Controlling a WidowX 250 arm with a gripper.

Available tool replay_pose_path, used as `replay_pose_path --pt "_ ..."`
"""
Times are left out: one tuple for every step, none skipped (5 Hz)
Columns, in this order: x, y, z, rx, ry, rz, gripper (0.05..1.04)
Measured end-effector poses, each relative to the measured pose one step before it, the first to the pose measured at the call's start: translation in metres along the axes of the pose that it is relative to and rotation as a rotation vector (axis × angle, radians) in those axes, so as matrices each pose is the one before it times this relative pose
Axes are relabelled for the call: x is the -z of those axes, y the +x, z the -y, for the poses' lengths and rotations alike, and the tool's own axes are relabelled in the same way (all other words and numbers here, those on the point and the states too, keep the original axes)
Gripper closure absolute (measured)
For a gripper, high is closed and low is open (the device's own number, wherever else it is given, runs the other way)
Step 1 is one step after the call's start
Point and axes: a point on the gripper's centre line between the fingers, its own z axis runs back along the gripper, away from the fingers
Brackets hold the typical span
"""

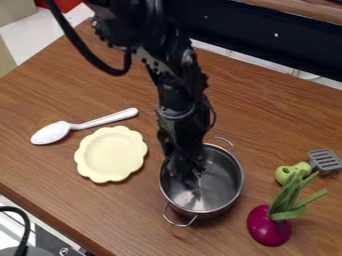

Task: Move the silver pot to the top center of the table

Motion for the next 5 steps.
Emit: replay_pose_path --pt "-0.00417 0.00252 -0.0013 0.0076 -0.0207 -0.0122 0.924" --pt "-0.00362 0.00287 -0.00667 -0.0138 0.0065 0.0042 1.024" --pt "-0.01075 0.01112 -0.01592 -0.051 0.0189 0.0226 1.029" --pt "-0.00645 0.01297 -0.01752 -0.0597 -0.0094 0.0062 1.029" --pt "-0.0122 0.01577 -0.01756 -0.0625 -0.0283 0.019 1.029"
